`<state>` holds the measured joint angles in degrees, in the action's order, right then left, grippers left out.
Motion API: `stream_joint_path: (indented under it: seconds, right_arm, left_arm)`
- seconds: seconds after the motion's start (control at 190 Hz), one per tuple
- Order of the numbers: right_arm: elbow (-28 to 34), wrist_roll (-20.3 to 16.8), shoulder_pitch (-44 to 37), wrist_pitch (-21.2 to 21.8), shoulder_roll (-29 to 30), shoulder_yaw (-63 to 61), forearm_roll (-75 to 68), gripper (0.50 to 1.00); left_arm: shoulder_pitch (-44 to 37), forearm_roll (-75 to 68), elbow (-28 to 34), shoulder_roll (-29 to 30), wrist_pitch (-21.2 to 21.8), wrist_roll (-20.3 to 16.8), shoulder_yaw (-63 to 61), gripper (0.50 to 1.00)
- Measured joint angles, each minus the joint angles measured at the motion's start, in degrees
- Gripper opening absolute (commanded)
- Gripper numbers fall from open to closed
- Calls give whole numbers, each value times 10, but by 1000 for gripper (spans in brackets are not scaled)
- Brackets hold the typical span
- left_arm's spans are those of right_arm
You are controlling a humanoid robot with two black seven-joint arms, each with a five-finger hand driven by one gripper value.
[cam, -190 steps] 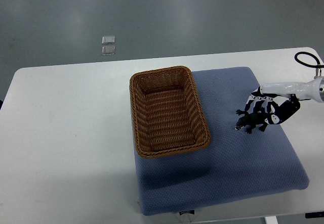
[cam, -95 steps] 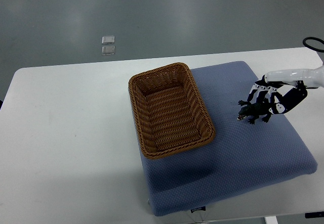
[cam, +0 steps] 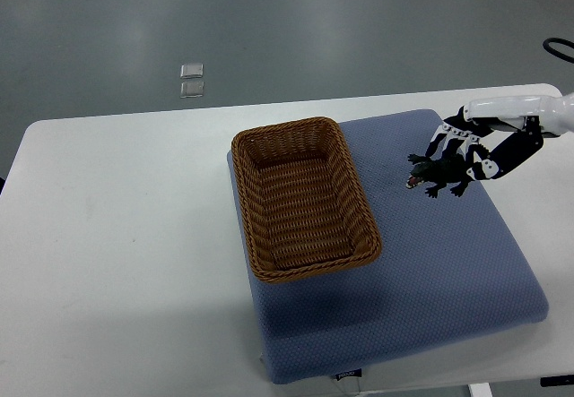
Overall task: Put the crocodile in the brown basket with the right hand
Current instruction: 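Lift the crocodile with the right hand and carry it over the basket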
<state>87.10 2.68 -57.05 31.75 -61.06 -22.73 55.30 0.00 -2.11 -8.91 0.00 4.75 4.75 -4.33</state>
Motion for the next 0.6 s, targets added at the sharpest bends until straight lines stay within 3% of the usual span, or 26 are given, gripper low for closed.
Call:
stream_joint_path:
  seconds: [0.321,0.6]
  right_arm:
    - [-25,-15,-48,-16,45,1,0,500]
    - [-119,-28,-97,-38,166,18,9,500]
  left_arm:
    - [0,0,-1,0,0,0,-1,1000]
    - [0,0,-1,0,0,0,0,1000]
